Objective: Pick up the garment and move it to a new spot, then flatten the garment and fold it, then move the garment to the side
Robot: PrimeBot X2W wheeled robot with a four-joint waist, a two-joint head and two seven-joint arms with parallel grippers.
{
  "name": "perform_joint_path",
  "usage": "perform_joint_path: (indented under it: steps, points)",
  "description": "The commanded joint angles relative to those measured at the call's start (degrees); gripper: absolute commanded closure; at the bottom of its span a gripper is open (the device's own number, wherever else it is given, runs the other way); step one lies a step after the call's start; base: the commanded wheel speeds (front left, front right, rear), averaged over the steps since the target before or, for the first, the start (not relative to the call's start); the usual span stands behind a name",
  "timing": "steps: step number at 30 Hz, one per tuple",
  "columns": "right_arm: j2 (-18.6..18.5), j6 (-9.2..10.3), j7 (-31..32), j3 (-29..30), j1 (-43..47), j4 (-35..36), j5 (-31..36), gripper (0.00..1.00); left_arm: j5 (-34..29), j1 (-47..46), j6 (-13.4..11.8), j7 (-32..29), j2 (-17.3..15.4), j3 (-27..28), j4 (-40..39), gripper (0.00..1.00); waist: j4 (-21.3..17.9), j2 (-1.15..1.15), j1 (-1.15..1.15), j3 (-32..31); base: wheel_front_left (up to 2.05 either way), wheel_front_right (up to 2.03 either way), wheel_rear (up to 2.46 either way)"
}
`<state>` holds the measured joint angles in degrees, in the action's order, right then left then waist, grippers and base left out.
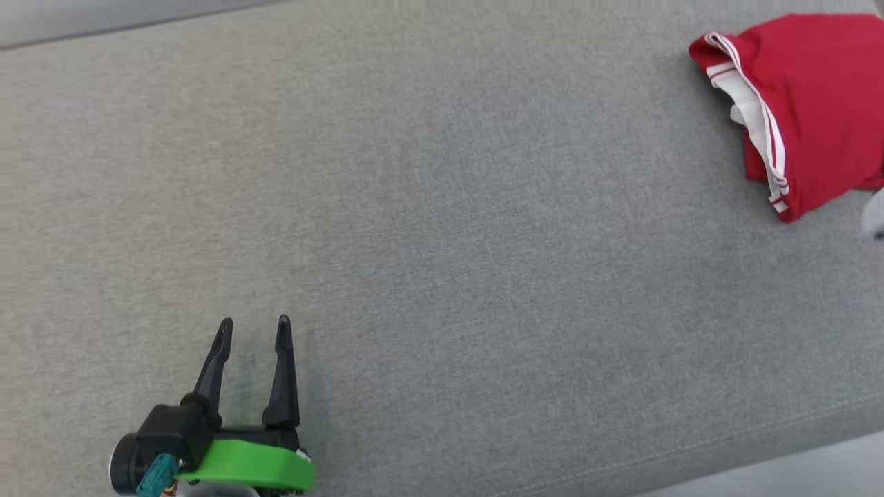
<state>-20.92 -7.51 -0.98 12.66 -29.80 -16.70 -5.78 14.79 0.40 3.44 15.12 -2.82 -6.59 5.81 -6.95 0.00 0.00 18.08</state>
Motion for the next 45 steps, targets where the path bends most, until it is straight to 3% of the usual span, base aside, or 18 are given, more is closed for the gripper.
perform_joint_path:
  steps: [1, 8, 13, 19, 27, 28, 30, 45]
  points:
    - [1.04, 0.07, -1.73, 0.15, 3.01, 1.25, 1.08, 0.0, 0.61, 1.2, -0.54, -0.01, -0.18, 0.09, -0.1, 0.0, 3.59, 0.0, 0.0, -4.92, 0.0, 0.0, 0.0]
    - [8.42, 0.08, -9.67, -0.77, 16.19, 5.39, 1.38, 0.0, 0.42, 4.25, -1.81, 0.0, -0.18, 1.18, 0.38, 0.0, 6.41, 0.0, 0.0, -11.13, 0.0, 0.0, 0.0]
    - [11.89, 0.08, -12.94, -5.08, 24.65, 5.14, 0.36, 0.0, -0.2, 5.57, -2.2, -0.01, -0.17, 2.68, 1.41, 0.0, 7.73, 0.0, 0.0, -13.62, 0.0, 0.0, 0.0]
    - [13.85, 0.08, -14.22, -9.15, 30.68, 3.02, 1.27, 0.0, -1.05, 5.3, -1.5, 0.0, -0.17, 2.84, 2.8, 0.0, 9.41, 0.0, 0.0, -15.23, 0.0, 0.0, 0.0]
    - [15.72, 0.08, -14.22, -10.9, 31.44, 5.52, 1.73, 0.0, -1.42, 4.98, -1.14, 0.0, -0.17, 2.73, 4.75, 0.0, 9.5, 0.0, 0.0, -16.23, 0.0, 0.0, 0.0]
    - [15.94, -0.03, -14.01, -11.04, 31.01, 5.21, 1.53, 1.0, -1.12, 5.11, -1.14, 0.01, 0.01, 2.65, 4.89, 1.0, 9.46, 0.0, 0.0, -16.09, 0.0, 0.0, 0.0]
    - [16.25, -0.03, -13.99, -11.13, 31.11, 4.24, 1.52, 1.0, -1.07, 5.32, -1.14, -0.01, 0.09, 2.56, 6.02, 1.0, 9.47, 0.0, 0.0, -16.11, 0.0, 0.0, 0.0]
    - [16.59, -0.02, -9.62, -9.98, 29.43, 3.9, -15.76, 1.0, 14.74, 2.86, -0.1, -3.95, -0.26, 4.26, 6.45, 1.0, 9.17, 0.0, 0.0, -16.32, 0.0, 0.0, 0.0]
